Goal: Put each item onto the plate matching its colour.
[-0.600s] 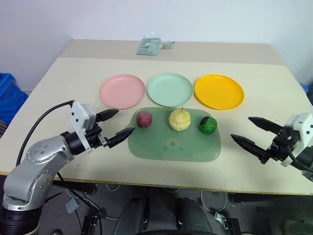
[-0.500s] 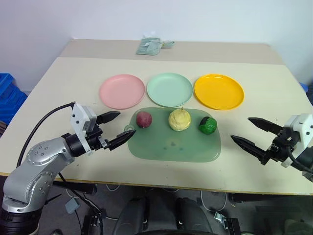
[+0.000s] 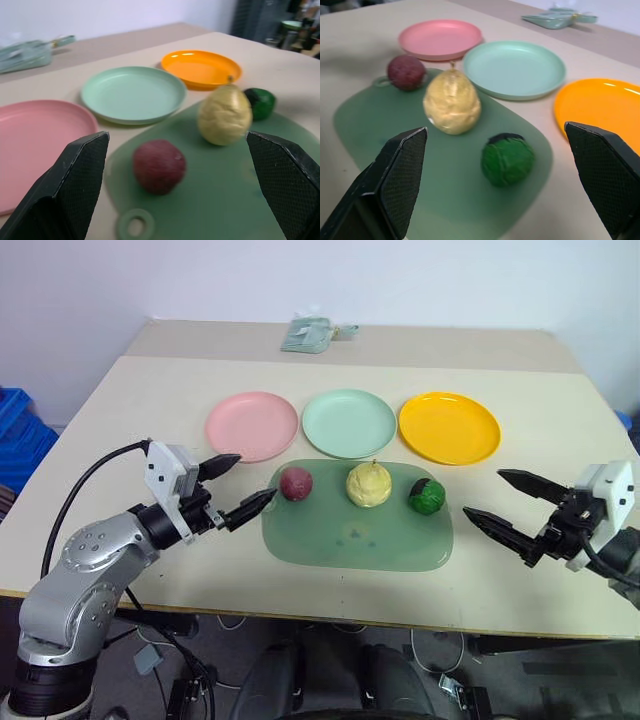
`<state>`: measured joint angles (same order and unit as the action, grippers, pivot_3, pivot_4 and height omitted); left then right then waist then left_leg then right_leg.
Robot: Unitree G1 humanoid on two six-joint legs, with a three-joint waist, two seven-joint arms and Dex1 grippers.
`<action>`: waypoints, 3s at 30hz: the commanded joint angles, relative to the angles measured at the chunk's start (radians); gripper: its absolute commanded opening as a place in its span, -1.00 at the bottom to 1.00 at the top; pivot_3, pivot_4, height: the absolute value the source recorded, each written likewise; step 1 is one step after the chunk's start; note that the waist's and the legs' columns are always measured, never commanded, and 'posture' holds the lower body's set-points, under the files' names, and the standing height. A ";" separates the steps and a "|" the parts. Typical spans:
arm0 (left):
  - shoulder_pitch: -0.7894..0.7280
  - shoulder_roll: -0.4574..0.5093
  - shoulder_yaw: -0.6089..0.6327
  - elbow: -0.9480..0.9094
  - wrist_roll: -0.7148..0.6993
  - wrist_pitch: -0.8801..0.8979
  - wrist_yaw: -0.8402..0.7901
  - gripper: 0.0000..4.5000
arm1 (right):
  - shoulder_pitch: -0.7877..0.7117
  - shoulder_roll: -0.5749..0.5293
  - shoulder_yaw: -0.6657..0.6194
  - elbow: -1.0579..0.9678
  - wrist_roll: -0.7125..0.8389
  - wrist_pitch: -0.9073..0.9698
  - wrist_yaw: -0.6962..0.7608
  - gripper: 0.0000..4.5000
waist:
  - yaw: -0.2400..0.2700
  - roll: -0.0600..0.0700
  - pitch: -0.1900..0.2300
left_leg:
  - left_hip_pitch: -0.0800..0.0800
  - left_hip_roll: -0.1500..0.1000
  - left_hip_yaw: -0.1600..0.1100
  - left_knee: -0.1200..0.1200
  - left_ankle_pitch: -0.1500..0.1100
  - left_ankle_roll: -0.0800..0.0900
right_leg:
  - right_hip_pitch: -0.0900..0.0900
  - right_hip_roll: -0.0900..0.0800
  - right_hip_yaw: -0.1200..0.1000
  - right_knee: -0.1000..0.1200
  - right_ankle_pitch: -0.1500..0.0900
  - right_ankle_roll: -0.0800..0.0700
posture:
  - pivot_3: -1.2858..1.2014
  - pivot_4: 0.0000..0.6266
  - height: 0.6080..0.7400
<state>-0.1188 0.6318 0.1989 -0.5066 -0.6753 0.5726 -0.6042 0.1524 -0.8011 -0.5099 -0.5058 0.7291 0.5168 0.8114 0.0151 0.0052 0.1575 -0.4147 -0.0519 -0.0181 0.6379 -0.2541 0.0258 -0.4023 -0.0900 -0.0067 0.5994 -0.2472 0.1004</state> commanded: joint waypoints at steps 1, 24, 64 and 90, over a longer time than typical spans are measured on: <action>-0.047 -0.018 -0.020 0.020 0.000 0.043 0.041 1.00 | -0.025 0.014 0.017 -0.049 0.035 -0.023 0.024 0.99 | 0.000 0.000 0.000 | 0.000 0.000 0.000 0.000 0.000 0.000 | 0.000 0.000 0.000 0.000 0.000 0.000 | 0.03 -0.52 1.00; -0.345 -0.252 -0.218 0.329 0.205 0.218 0.298 1.00 | -0.122 0.041 0.148 -0.083 0.020 -0.083 0.049 0.99 | 0.003 -0.009 0.006 | -0.001 0.000 0.000 0.013 0.000 -0.001 | -0.002 0.001 0.000 0.015 0.000 0.001 | 0.03 -0.52 1.00; -0.355 -0.317 -0.182 0.301 0.285 0.225 0.324 -0.60 | -0.163 0.046 0.202 -0.066 -0.016 -0.092 0.013 1.00 | 0.001 -0.009 0.006 | -0.001 0.000 0.000 0.013 0.000 -0.001 | -0.002 0.001 0.001 0.016 0.000 0.001 | 0.03 -0.52 1.00; -0.383 -0.370 -0.213 0.432 0.337 0.223 0.322 0.95 | -0.169 0.061 0.210 -0.063 -0.042 -0.099 0.003 1.00 | 0.001 -0.009 0.006 | -0.001 0.000 0.000 0.014 0.001 -0.001 | -0.002 0.001 0.001 0.016 0.002 0.004 | 0.03 -0.52 1.00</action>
<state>-0.5017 0.2609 -0.0041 -0.0884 -0.3594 0.7952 -0.2839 -0.0108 -0.7459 -0.2874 -0.5565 0.6878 0.4367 0.8175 0.0164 -0.0042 0.1630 -0.4155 -0.0520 -0.0185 0.6521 -0.2536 0.0247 -0.4040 -0.0892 -0.0060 0.6160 -0.2452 0.1042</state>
